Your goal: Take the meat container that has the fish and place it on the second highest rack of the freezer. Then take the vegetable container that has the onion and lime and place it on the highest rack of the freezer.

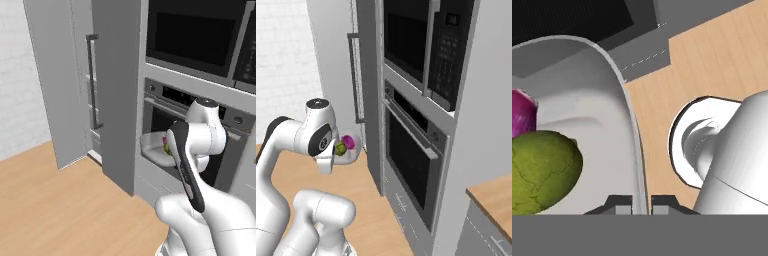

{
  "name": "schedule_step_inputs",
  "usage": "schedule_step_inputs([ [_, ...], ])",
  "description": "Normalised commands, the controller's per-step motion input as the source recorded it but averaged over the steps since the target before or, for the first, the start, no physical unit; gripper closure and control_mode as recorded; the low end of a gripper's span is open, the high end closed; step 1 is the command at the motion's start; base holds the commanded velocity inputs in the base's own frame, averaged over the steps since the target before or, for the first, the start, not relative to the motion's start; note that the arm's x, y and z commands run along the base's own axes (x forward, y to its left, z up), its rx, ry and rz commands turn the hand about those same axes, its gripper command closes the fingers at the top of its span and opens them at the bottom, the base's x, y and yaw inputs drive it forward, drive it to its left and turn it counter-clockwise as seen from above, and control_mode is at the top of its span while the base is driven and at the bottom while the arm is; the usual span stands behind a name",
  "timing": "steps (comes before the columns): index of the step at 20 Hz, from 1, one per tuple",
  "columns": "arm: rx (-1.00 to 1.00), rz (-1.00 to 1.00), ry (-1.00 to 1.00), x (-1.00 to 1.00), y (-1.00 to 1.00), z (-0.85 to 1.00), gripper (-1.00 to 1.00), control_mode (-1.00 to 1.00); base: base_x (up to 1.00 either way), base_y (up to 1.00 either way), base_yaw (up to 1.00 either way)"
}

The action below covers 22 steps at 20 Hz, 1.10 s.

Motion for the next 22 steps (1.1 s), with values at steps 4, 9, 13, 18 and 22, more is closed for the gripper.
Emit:
schedule_step_inputs([
  [4, 0.00, 0.00, 0.00, 0.00, 0.00, 0.00, 1.00, 1.00, 0.18, 1.00, -0.22],
  [9, 0.00, 0.00, 0.00, 0.00, 0.00, 0.00, 1.00, 1.00, 0.49, 0.93, -0.40],
  [13, 0.00, 0.00, 0.00, 0.00, 0.00, 0.00, 1.00, 1.00, 0.45, 0.94, -0.45],
  [18, 0.00, 0.00, 0.00, 0.00, 0.00, 0.00, 1.00, 1.00, 0.01, 0.84, -0.45],
  [22, 0.00, 0.00, 0.00, 0.00, 0.00, 0.00, 1.00, 1.00, 0.00, 0.82, -0.47],
])
